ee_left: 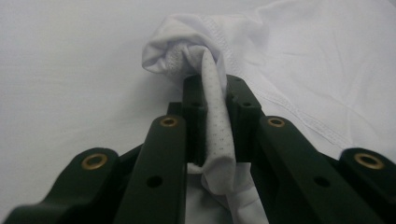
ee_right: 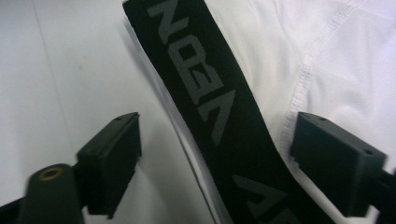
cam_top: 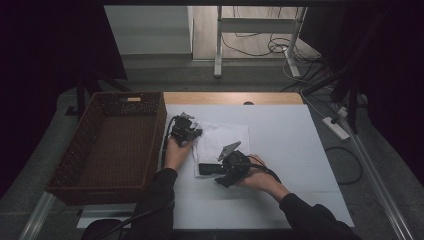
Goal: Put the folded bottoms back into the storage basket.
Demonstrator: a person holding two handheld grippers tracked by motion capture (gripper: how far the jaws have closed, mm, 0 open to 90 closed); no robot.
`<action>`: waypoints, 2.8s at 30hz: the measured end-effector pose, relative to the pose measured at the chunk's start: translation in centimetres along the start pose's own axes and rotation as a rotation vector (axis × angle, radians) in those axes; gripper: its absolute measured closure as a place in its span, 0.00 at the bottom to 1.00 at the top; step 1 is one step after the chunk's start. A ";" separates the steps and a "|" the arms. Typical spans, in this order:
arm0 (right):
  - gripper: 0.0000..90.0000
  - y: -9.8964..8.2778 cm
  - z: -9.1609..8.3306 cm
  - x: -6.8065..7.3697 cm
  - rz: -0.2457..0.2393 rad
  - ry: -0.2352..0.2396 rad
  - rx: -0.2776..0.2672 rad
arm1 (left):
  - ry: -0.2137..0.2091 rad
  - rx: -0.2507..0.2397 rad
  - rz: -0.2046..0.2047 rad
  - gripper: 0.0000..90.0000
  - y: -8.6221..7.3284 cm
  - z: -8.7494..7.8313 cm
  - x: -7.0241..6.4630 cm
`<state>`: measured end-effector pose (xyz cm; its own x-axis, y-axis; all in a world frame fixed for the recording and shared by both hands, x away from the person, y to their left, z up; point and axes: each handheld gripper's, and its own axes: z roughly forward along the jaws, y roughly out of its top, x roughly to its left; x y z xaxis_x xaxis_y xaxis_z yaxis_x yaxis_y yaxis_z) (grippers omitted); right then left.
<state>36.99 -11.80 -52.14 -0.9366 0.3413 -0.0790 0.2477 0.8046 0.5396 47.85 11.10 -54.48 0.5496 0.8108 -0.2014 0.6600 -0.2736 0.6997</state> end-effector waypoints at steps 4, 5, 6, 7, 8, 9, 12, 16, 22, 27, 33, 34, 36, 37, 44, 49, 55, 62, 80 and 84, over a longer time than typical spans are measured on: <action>0.31 0.4 -0.1 0.1 -0.033 -0.025 0.040 | 0.001 0.000 0.001 0.88 0.0 0.0 0.0; 0.35 0.5 -0.1 0.1 -0.041 -0.025 0.045 | 0.002 0.000 0.001 0.88 0.0 0.0 0.0; 0.38 0.6 -0.1 0.1 -0.046 -0.025 0.050 | 0.004 0.000 0.002 0.88 0.0 0.0 -0.1; 0.42 0.7 -0.2 -0.1 -0.052 -0.024 0.060 | 0.005 0.000 0.002 0.88 0.0 0.0 -0.1; 0.47 0.7 -0.2 -0.2 -0.055 -0.028 0.058 | 0.006 -0.001 0.001 0.88 0.0 0.0 -0.1; 0.51 0.8 -0.3 -0.3 -0.062 -0.028 0.067 | 0.006 -0.001 0.002 0.88 0.0 0.0 -0.1; 0.58 1.0 -0.3 -0.5 -0.078 -0.032 0.078 | 0.006 0.000 0.002 0.88 0.0 0.0 -0.1; 0.69 1.4 -0.3 -0.4 -0.100 -0.035 0.101 | 0.006 -0.001 0.001 0.88 0.0 0.0 -0.1; 0.83 1.5 -0.3 -0.7 -0.105 -0.053 0.105 | 0.003 -0.001 -0.001 0.88 0.0 0.0 0.0; 0.85 1.5 -0.4 -0.9 -0.089 -0.047 0.100 | 0.001 -0.001 -0.005 0.88 0.0 0.0 0.0; 0.86 1.4 -0.6 -2.0 -0.023 0.015 0.088 | 0.001 -0.001 -0.008 0.88 0.0 0.0 0.0; 0.86 1.4 -0.7 -2.1 -0.024 0.013 0.088 | 0.000 0.000 -0.010 0.88 0.0 0.0 0.0; 0.86 1.2 -0.6 -2.4 0.011 0.040 0.061 | -0.003 0.000 -0.013 0.88 0.0 0.0 0.1; 0.87 1.2 -0.7 -2.7 0.026 0.057 0.059 | -0.003 0.000 -0.014 0.88 0.0 0.0 0.0; 0.87 0.8 -1.0 -3.7 0.114 0.127 0.020 | 0.011 -0.001 -0.005 0.88 0.0 0.0 -0.2; 0.87 0.9 -1.5 -3.8 0.119 0.152 -0.003 | 0.036 -0.011 -0.002 0.91 0.1 -0.1 -0.6; 0.87 1.0 -2.3 -3.9 0.137 0.184 -0.033 | 0.015 -0.029 -0.026 0.92 0.7 -0.7 -0.6; 0.88 1.3 -3.5 -4.1 0.154 0.202 -0.088 | 0.013 -0.066 -0.015 0.93 2.2 -2.2 -1.1; 0.88 2.4 -6.8 -4.1 0.167 0.212 -0.205 | 0.005 -0.060 -0.020 0.93 6.2 -5.1 -1.8; 0.88 2.9 -7.7 -4.0 0.166 0.216 -0.241 | 0.012 -0.065 -0.007 0.93 7.2 -6.0 -2.1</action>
<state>39.58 -14.57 -43.78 -0.9256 0.3264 0.1917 0.3597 0.6005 0.7142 48.43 10.54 -44.94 0.5386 0.8188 -0.1986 0.6290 -0.2339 0.7414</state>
